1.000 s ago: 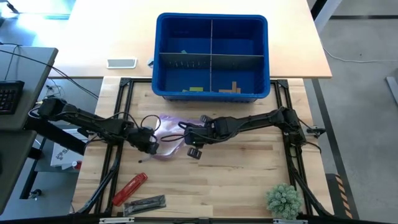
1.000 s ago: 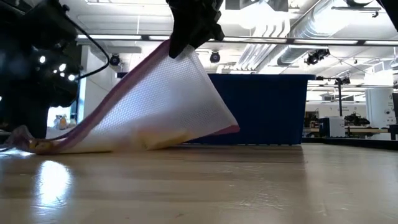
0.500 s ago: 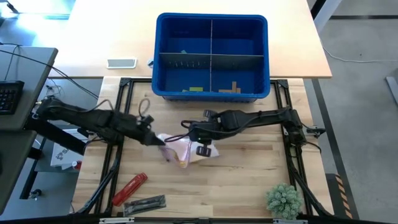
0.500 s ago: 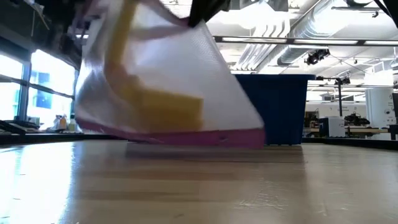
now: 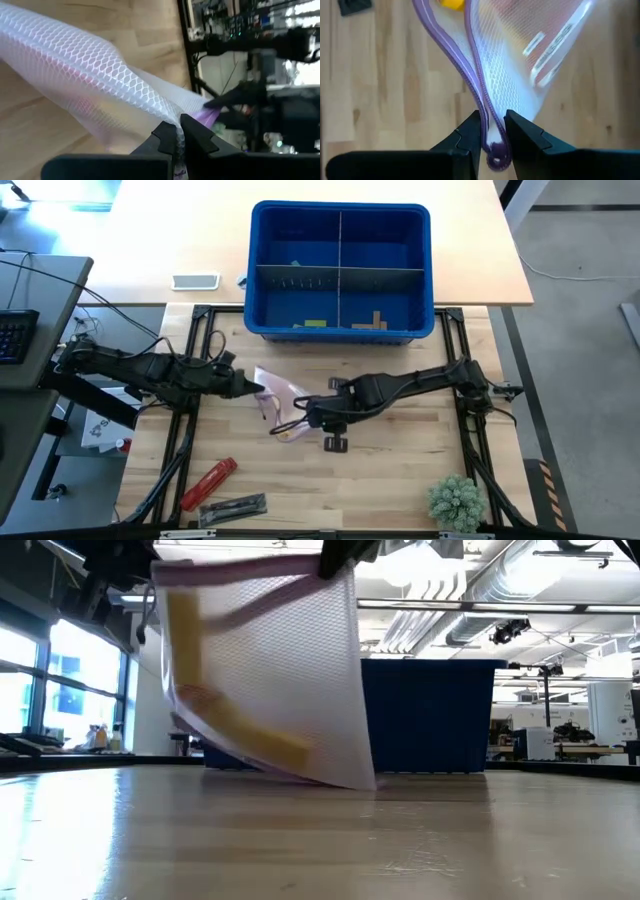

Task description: Sort blocks

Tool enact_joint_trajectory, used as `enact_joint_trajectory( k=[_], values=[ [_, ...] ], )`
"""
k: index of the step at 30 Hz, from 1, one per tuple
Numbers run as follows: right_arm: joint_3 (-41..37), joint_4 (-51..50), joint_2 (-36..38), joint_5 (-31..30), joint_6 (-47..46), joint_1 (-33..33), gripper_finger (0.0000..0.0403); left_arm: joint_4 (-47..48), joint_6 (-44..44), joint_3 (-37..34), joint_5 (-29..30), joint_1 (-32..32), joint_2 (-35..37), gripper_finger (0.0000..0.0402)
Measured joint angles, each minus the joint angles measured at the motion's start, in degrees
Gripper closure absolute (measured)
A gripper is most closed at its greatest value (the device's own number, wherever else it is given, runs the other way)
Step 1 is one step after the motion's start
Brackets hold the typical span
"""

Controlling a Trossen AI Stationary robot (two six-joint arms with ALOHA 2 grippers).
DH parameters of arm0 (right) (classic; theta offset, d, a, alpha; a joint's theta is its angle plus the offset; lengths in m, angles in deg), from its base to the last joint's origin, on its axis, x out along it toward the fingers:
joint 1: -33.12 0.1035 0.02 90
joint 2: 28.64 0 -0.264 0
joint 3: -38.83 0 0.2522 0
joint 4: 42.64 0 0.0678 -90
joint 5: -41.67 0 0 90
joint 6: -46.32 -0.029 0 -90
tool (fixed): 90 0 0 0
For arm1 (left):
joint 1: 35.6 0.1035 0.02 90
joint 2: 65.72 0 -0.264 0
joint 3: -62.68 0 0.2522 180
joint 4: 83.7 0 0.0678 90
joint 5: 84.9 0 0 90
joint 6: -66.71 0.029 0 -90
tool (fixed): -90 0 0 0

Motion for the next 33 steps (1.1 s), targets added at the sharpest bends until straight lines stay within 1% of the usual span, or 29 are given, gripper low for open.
enact_joint_trajectory(
  k=[3,6,8,10,13,16,20,22,28,33],
  values=[
    [-0.28,-0.51,-0.02,0.55,-2.32,0.88,0.0334,-0.22,-3.05,0.0,1.19,-0.12,0.02,0.0401],
    [0.35,-1.15,0.07,3.65,-4.52,2.0,0.0334,-0.21,-6.49,0.0,1.97,-0.99,0.0,0.0401],
    [1.43,-1.48,0.39,4.91,-6.5,3.03,0.0334,-0.25,-8.5,0.02,1.99,-1.63,0.02,0.0401],
    [3.1,-2.17,0.88,4.87,-7.74,4.1,0.0334,-0.19,-9.97,0.02,1.6,-2.31,0.02,0.0401],
    [6.17,-3.28,1.22,2.47,-8.88,5.62,0.0332,-0.14,-12.5,0.02,1.92,-3.44,0.02,0.0401],
    [8.38,-2.8,1.2,-2.74,-8.72,6.64,0.0328,-0.3,-14.97,0.02,3.08,-4.45,0.02,0.0401],
    [8.75,3.31,0.92,-9.85,-4.6,7.52,0.0327,-0.7,-17.16,0.02,4.3,-5.9,0.02,0.0401],
    [8.75,5.47,0.2,-11.59,-2.24,7.64,0.0327,-0.71,-18.33,0.04,4.2,-6.81,0.02,0.0401],
    [8.72,6.7,-2.83,-11.78,1.72,7.09,0.0327,-0.8,-23.36,0.07,4.17,-10.44,0.02,0.0401],
    [8.66,7.04,-5.35,-8.19,3.04,6.58,0.0327,0.4,-24.78,0.07,4.27,-11.19,0.02,0.0401]
  ],
)
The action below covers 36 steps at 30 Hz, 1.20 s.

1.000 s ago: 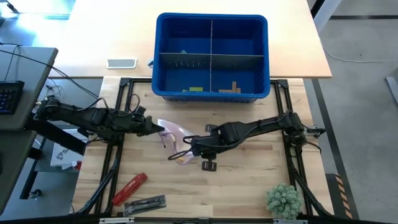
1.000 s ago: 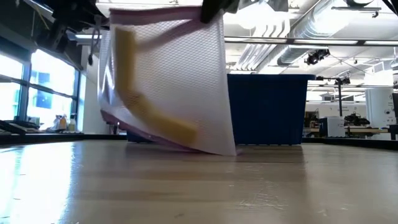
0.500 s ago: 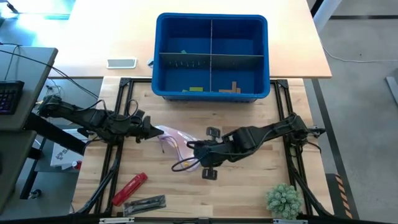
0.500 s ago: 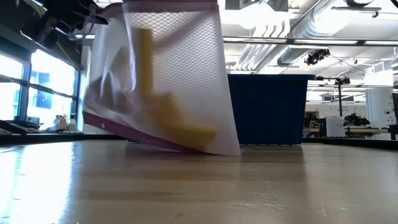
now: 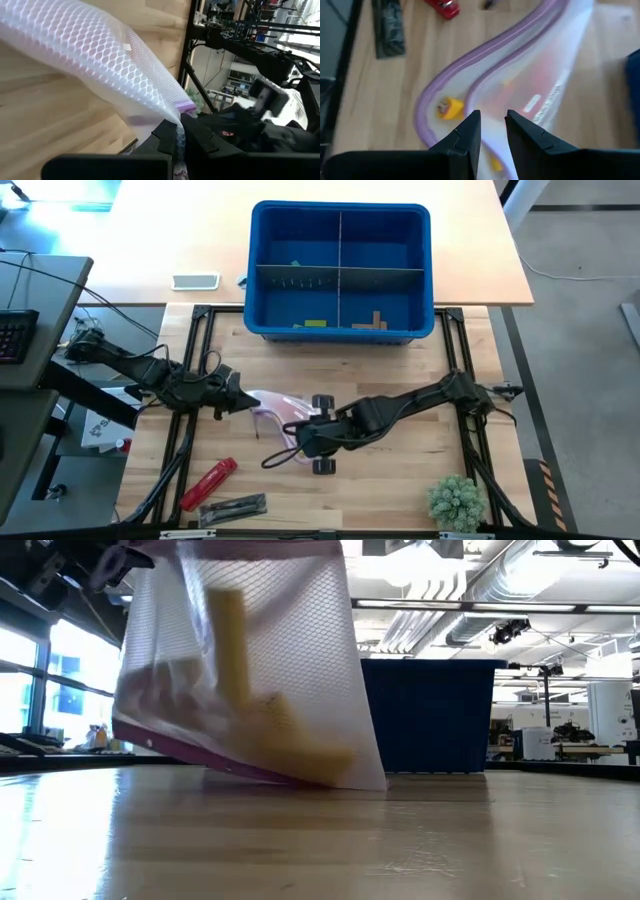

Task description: Sort blocks

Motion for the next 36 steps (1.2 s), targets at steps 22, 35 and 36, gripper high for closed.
enact_joint_trajectory(
  k=[22,35,36],
  values=[
    [0.0,-14.78,-3.9,16.6,3.94,-4.56,0.024,0.2,1.8,0.0,1.75,-0.07,0.0,0.0401],
    [0.2,-26.3,-3.9,4.53,-3.91,-3.27,0.024,0.22,2.56,0.0,1.86,-1.93,0.0,0.0401],
    [-0.03,-26.63,-3.86,4.08,-4.0,-3.37,0.024,0.24,2.56,0.0,1.86,-2.17,0.0,0.0401]
  ],
)
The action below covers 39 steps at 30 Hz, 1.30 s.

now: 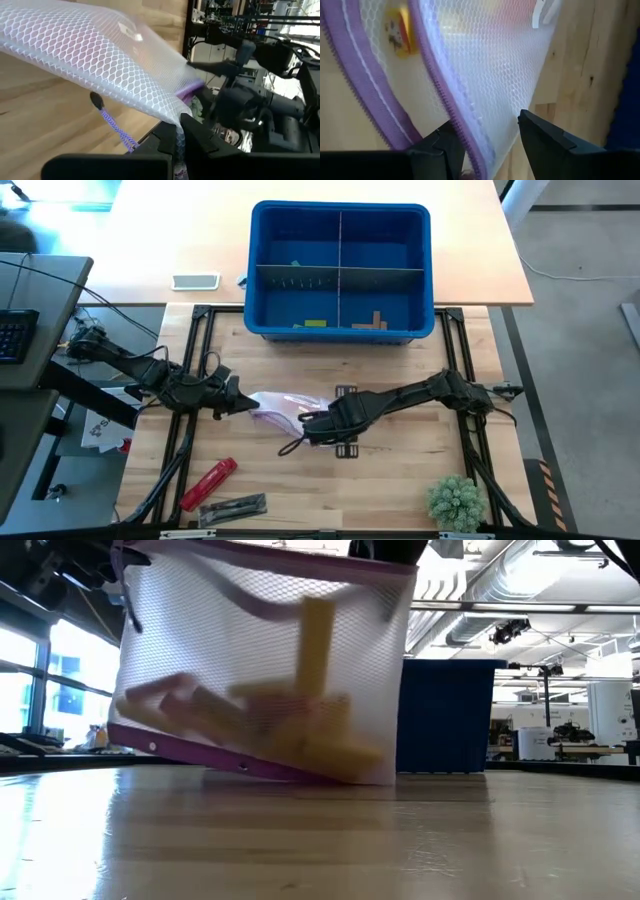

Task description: Sort blocks

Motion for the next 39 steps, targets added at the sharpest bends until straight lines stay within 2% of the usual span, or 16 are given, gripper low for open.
enact_joint_trajectory(
  k=[8,12,16,17,22,29,35,39],
  values=[
    [-0.32,0.31,0.38,-3.69,-7.52,-2.06,0.0243,0.07,0.05,0.0,0.98,-3.18,0.0,0.0401],
    [-1.77,0.73,0.38,-3.53,-9.96,-4.98,0.0286,0.15,0.56,0.0,0.92,-5.64,0.0,0.0401],
    [-2.53,1.33,0.35,2.09,-10.08,-8.4,0.0378,1.56,2.89,0.0,0.28,-7.98,0.0,0.0401],
    [-2.53,1.64,0.35,3.83,-9.91,-9.19,0.039,2.18,4.16,0.0,-0.12,-8.42,0.0,0.0402],
    [-2.42,3.47,0.4,12.72,-10.43,-12.42,0.0399,2.83,14.69,0.0,-3.64,-10.12,0.0,0.0401],
    [-2.4,4.3,0.4,20.83,-8.13,-14.8,0.0401,2.8,21.21,0.02,-4.09,-11.19,0.0,0.0397],
    [-2.42,3.19,0.43,25.71,-7.92,-17.04,0.0403,3.46,29.55,0.61,-3.82,-11.27,0.15,0.0359],
    [-2.42,3.19,0.44,29.7,-7.92,-18.41,0.0403,3.66,40.81,4.13,-1.89,-11.27,0.61,0.0331]
  ],
)
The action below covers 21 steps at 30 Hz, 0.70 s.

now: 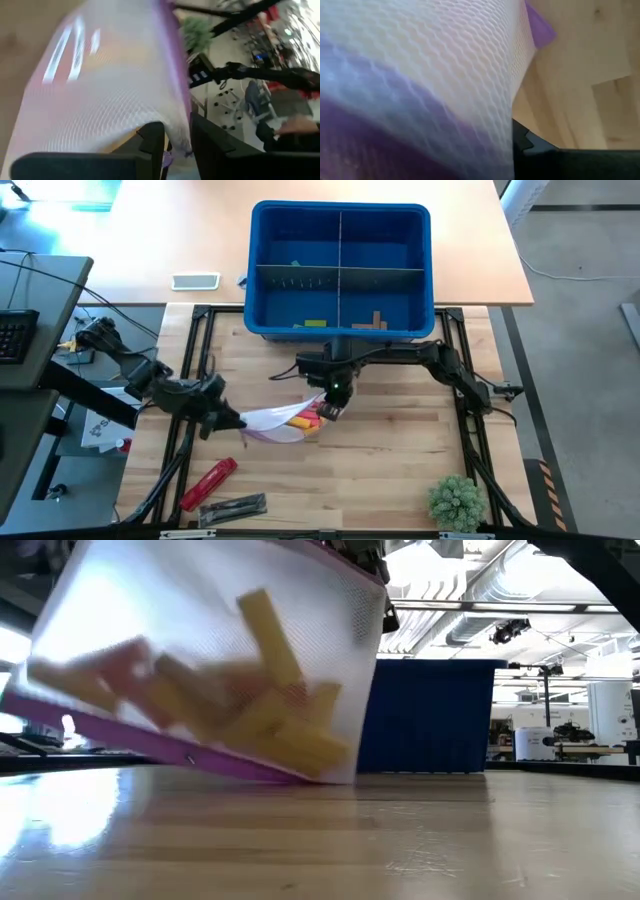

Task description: Sort blocks

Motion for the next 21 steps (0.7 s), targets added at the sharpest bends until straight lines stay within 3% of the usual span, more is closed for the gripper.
enact_joint_trajectory(
  k=[7,15,21],
  values=[
    [-0.02,0.22,0.04,3.74,-0.09,-2.23,0.0403,11.81,13.12,9.73,6.43,0.04,0.17,0.0321],
    [-0.02,0.42,0.04,3.83,0.51,-3.2,0.0403,23.44,8.54,11.35,4.12,0.04,-0.12,0.0321],
    [-0.02,0.34,0.04,3.8,0.61,-3.61,0.0403,18.82,10.3,11.32,3.77,0.04,-0.09,0.0321]
  ],
)
